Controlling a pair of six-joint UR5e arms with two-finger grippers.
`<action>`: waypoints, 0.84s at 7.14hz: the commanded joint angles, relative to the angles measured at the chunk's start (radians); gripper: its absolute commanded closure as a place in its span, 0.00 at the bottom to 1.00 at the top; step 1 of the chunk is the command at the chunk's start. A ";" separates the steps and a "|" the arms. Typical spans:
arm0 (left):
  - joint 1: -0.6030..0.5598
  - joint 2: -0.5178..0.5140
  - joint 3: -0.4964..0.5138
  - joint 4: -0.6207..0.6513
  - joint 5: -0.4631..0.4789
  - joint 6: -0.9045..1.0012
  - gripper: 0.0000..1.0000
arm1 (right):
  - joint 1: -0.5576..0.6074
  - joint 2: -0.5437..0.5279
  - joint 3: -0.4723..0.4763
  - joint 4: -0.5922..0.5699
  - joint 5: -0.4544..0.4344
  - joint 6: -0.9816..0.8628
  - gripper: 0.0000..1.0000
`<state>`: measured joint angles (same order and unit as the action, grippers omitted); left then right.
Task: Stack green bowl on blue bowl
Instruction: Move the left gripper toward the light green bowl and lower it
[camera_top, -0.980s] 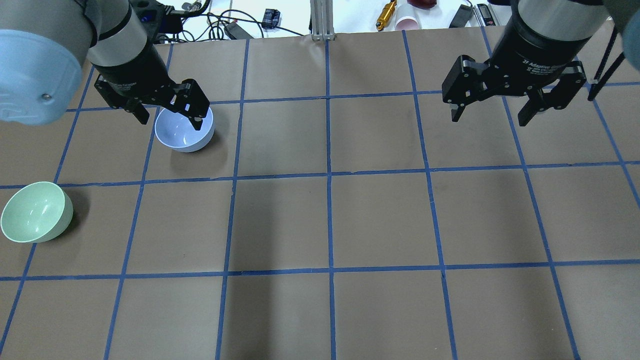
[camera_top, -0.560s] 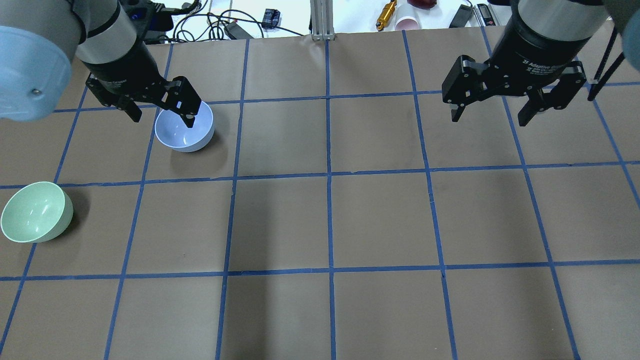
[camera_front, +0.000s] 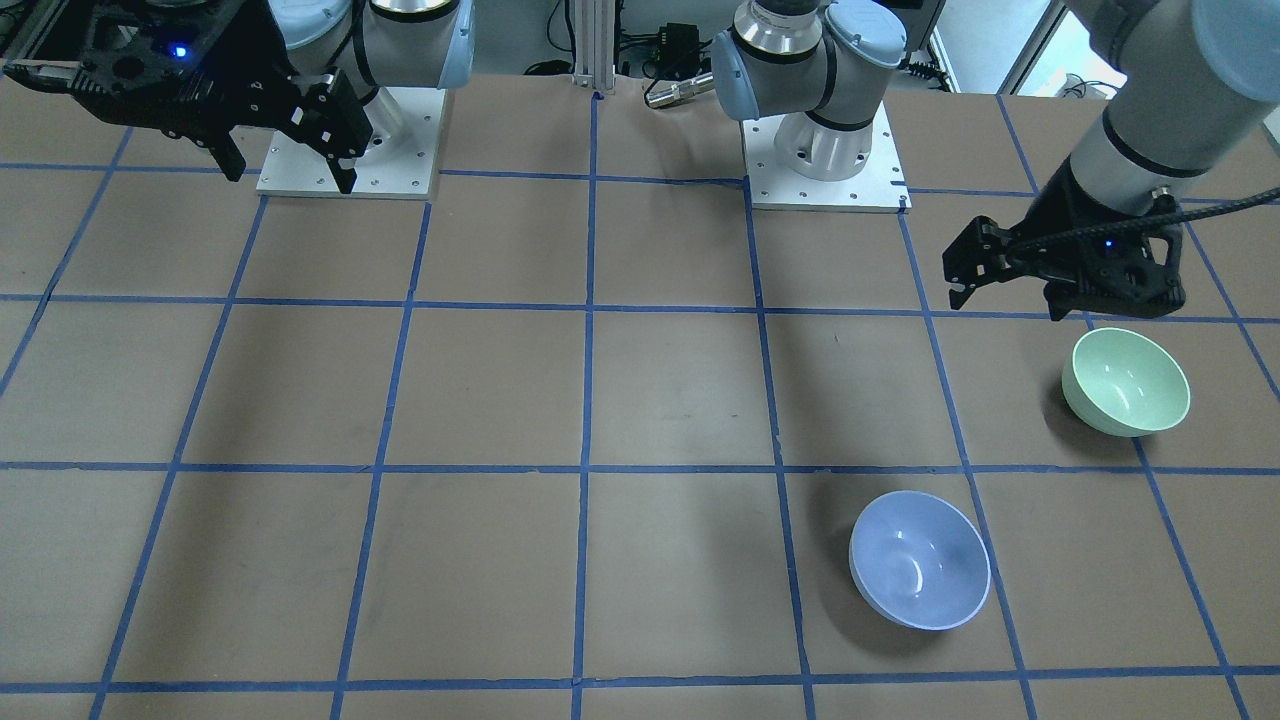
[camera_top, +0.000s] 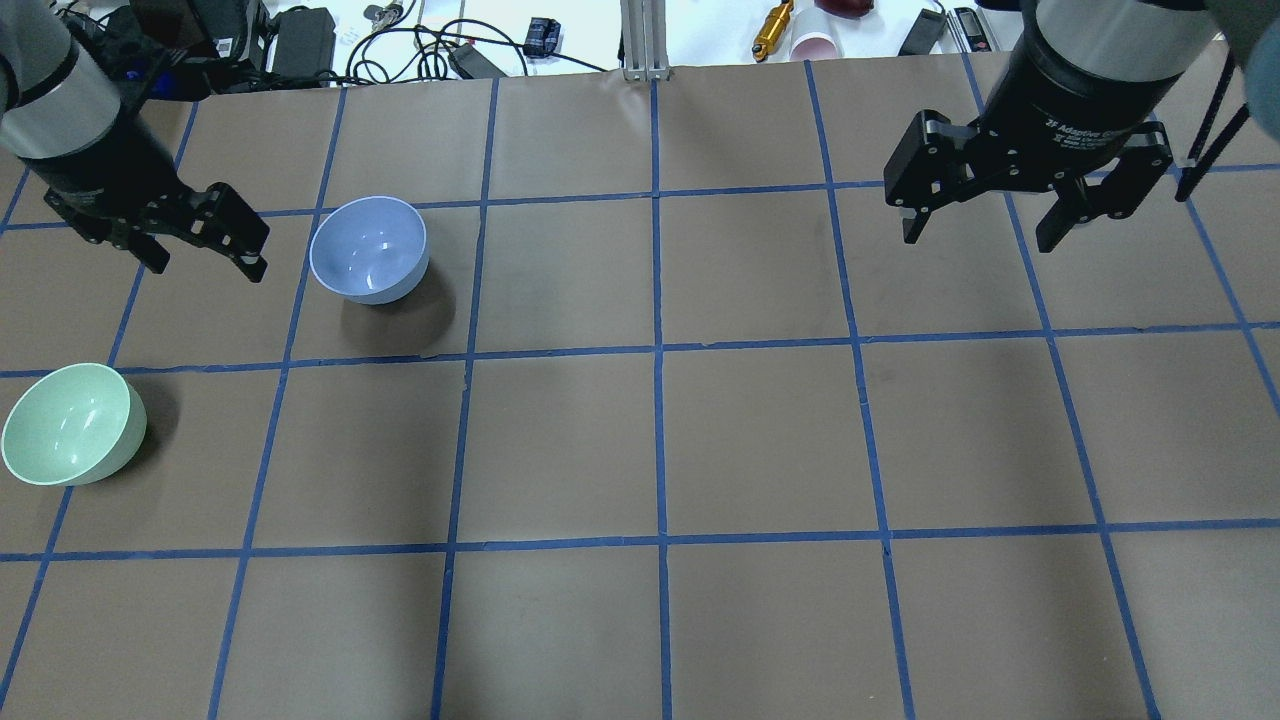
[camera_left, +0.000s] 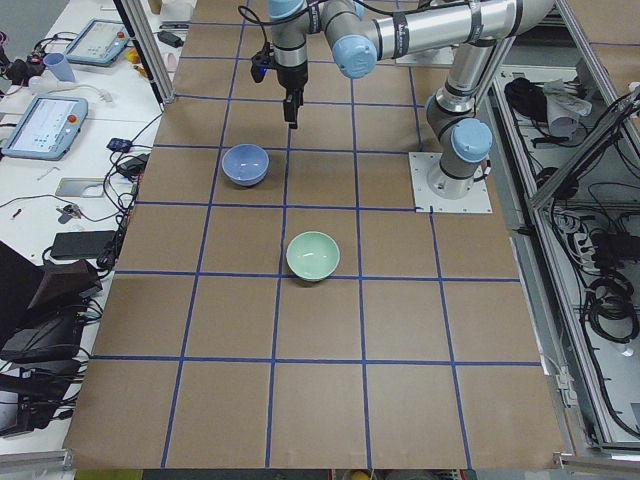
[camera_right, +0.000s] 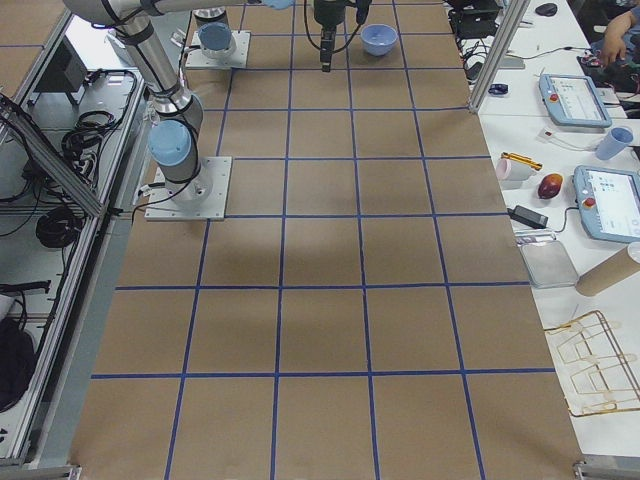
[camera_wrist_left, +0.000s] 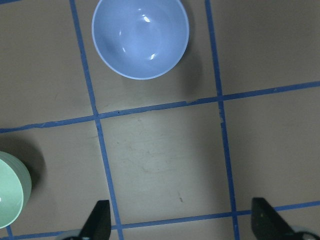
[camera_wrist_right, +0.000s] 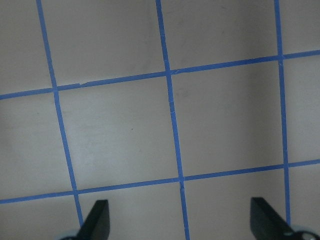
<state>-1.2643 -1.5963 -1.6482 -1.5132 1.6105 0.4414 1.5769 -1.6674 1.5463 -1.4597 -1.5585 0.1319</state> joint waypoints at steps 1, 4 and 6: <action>0.161 -0.028 -0.022 0.001 -0.006 0.153 0.00 | 0.000 0.000 0.000 -0.001 0.000 0.000 0.00; 0.371 -0.077 -0.085 0.114 -0.052 0.346 0.00 | 0.000 0.000 0.001 0.001 0.000 0.000 0.00; 0.430 -0.131 -0.097 0.212 -0.060 0.455 0.00 | 0.000 0.000 0.000 0.001 0.000 0.000 0.00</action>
<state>-0.8761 -1.6932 -1.7370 -1.3633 1.5572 0.8235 1.5769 -1.6674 1.5467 -1.4589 -1.5585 0.1319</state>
